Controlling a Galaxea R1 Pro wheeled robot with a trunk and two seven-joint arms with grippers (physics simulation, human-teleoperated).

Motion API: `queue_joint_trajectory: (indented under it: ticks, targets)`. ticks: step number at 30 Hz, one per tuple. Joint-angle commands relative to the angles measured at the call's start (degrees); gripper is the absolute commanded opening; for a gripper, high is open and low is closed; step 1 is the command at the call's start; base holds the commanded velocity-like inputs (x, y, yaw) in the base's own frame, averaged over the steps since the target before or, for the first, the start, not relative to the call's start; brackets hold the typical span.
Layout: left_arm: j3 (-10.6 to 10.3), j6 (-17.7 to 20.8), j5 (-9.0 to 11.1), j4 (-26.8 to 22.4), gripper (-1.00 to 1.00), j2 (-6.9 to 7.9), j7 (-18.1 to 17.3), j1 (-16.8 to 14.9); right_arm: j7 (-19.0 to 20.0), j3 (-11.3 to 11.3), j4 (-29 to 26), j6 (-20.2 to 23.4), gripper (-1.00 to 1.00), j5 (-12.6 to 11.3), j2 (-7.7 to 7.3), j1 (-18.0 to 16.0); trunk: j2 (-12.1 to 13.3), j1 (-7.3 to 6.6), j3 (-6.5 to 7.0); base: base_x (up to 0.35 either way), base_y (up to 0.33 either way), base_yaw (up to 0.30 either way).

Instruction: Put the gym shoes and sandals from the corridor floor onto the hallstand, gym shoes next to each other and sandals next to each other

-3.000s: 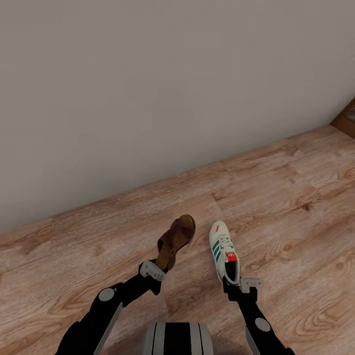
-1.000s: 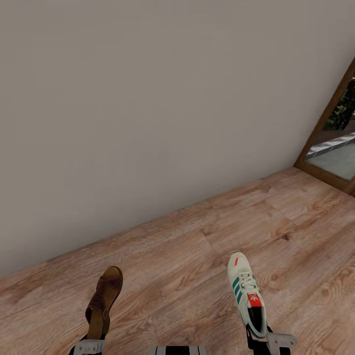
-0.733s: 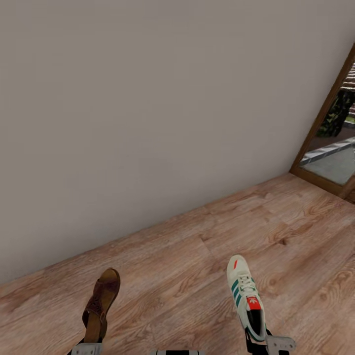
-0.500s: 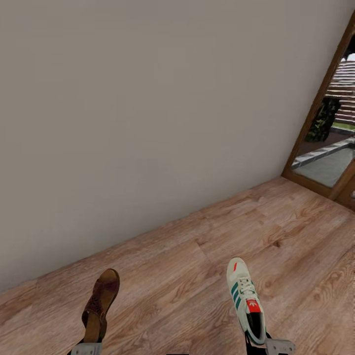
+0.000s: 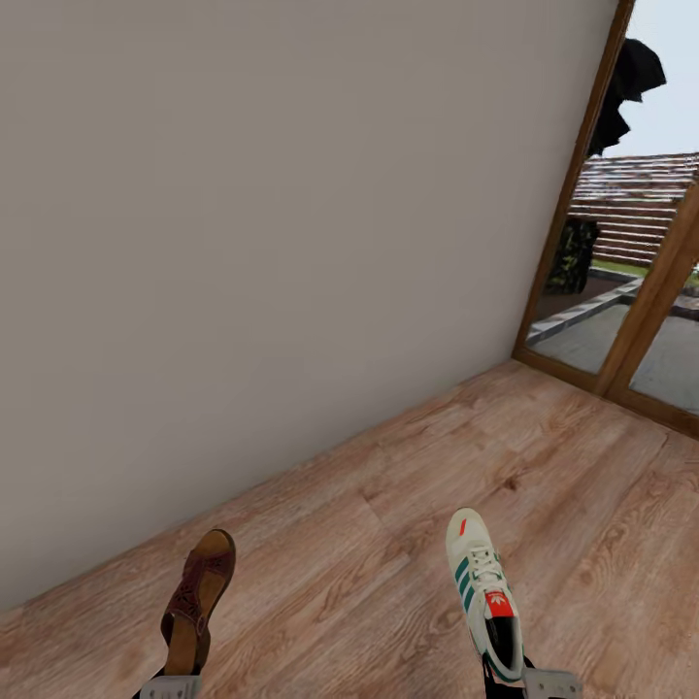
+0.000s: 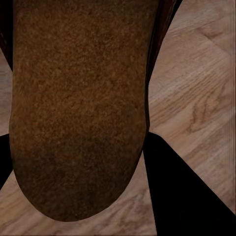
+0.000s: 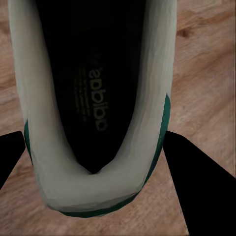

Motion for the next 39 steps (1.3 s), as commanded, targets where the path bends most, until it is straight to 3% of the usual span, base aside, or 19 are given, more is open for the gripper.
queue_joint_trajectory:
  ticks: [1,15,36,39]
  targets:
    - [0.2,-0.2,-0.3,0.0,-1.00,-0.04,-0.4,0.0,-0.4,0.0,0.1,-0.1,-1.00,0.6,0.01,0.0,0.4,-0.24,0.20,0.000,0.000,-0.234]
    - [0.2,-0.2,-0.3,0.0,-1.00,-0.04,-0.4,0.0,-0.4,0.0,0.9,-0.1,-1.00,0.6,0.03,0.0,6.0,-3.31,3.62,0.000,0.000,-0.234]
    - [0.2,-0.2,-0.2,-0.2,-1.00,-0.11,-0.6,0.0,-0.4,0.0,1.0,-0.1,-1.00,0.6,0.02,0.0,6.0,-3.31,4.98,0.000,0.000,-0.234]
    - [0.1,-0.2,-0.2,-0.2,-1.00,-0.05,-0.6,0.0,-0.4,0.0,1.0,-0.1,-1.00,0.6,0.02,0.0,4.8,-2.65,4.63,0.000,0.000,-0.234]
